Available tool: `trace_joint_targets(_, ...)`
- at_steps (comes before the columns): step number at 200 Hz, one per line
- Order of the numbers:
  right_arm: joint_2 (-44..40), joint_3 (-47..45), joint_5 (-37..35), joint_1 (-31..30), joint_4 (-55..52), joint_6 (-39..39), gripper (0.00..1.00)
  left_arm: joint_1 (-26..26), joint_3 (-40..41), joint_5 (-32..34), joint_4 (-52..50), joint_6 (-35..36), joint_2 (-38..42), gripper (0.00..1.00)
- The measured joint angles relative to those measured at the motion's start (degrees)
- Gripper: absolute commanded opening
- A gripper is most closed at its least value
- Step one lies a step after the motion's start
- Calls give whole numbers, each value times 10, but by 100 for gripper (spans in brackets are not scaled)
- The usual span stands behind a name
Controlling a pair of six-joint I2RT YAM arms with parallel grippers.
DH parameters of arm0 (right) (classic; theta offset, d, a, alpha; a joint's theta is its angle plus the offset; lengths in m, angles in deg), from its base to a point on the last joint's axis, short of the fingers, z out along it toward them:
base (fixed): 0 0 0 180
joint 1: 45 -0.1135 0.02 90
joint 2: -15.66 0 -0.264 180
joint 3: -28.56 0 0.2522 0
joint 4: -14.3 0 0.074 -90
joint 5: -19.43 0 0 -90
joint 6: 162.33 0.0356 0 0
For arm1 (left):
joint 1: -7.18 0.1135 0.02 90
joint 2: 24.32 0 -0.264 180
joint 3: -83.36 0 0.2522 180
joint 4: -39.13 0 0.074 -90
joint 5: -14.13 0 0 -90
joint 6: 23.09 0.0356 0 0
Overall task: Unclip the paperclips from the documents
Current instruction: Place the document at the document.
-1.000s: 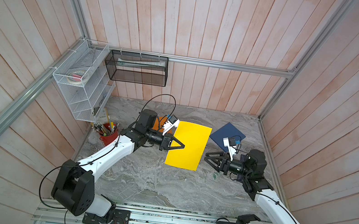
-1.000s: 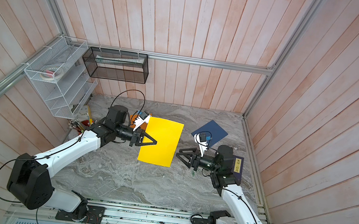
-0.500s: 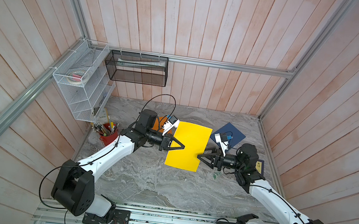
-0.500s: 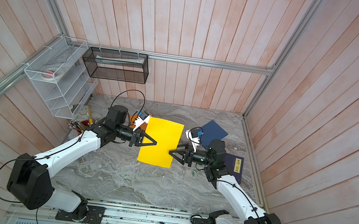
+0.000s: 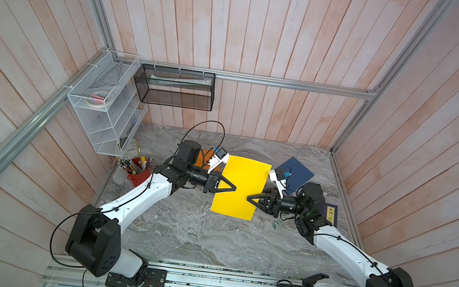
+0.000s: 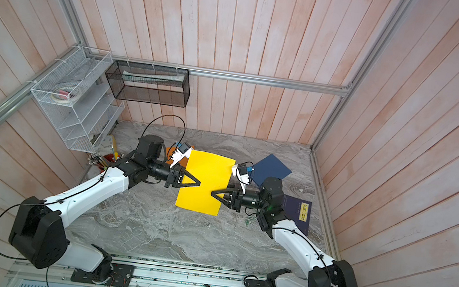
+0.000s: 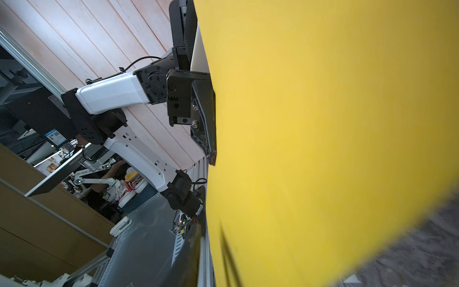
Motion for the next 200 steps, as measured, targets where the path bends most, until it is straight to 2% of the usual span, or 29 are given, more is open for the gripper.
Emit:
trace_joint_targets(18,0,0,0,0,5,1,8,0,0,0,0,0,0,0)
trace_joint_targets(32,0,0,0,0,5,3,6,0,0,0,0,0,0,0)
trace_joint_targets(92,0,0,-1,0,4,5,0,0,0,3,-1,0,0,0)
trace_joint_targets(104,0,0,-1,0,4,5,0,0,0,5,-1,0,0,7)
trace_joint_targets(125,0,0,-2,1,3,5,0,0,0,12,-2,4,0,31)
trace_joint_targets(155,0,0,-2,17,2,7,0,1,0,39,-15,0,1,49)
trace_joint_targets(178,0,0,-3,40,-5,7,0,3,0,68,-21,6,8,57)
trace_joint_targets(200,0,0,-4,69,-25,2,0,7,5,97,-22,5,26,61)
